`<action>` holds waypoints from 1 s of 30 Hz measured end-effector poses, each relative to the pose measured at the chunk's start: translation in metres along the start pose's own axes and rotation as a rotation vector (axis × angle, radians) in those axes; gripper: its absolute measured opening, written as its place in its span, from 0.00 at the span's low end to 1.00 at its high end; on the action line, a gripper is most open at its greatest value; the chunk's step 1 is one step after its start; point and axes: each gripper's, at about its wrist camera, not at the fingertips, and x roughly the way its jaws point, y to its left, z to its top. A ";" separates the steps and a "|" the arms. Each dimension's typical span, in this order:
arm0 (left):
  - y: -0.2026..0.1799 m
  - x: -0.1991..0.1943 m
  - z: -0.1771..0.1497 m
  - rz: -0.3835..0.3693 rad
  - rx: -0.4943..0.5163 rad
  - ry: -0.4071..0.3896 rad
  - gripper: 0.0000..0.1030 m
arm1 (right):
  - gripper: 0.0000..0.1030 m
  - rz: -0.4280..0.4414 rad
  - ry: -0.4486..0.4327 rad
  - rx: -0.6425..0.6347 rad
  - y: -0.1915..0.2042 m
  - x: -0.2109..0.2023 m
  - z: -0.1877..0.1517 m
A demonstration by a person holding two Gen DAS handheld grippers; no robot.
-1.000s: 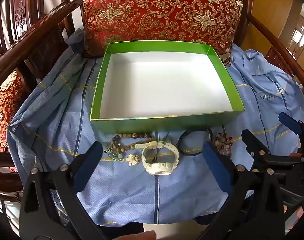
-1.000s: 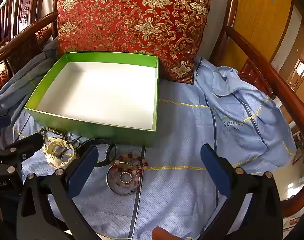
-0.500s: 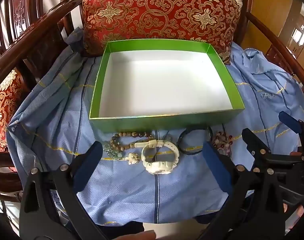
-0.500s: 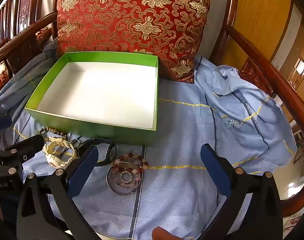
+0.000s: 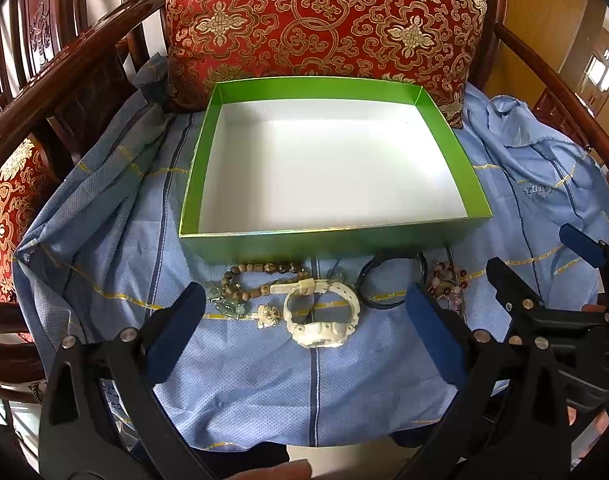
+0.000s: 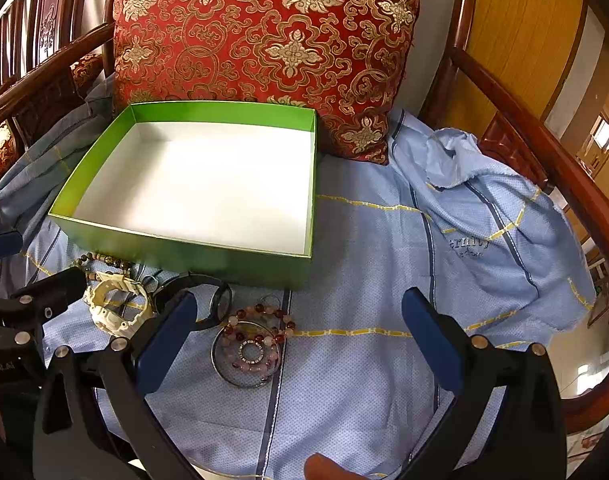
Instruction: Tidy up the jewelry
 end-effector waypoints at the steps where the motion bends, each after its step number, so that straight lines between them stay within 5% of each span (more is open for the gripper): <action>1: 0.001 0.000 0.000 -0.001 0.000 0.000 0.96 | 0.97 -0.001 0.000 0.000 0.000 0.000 0.000; 30: 0.001 -0.004 -0.004 -0.004 0.000 0.004 0.96 | 0.97 0.008 -0.011 -0.005 0.006 0.000 -0.002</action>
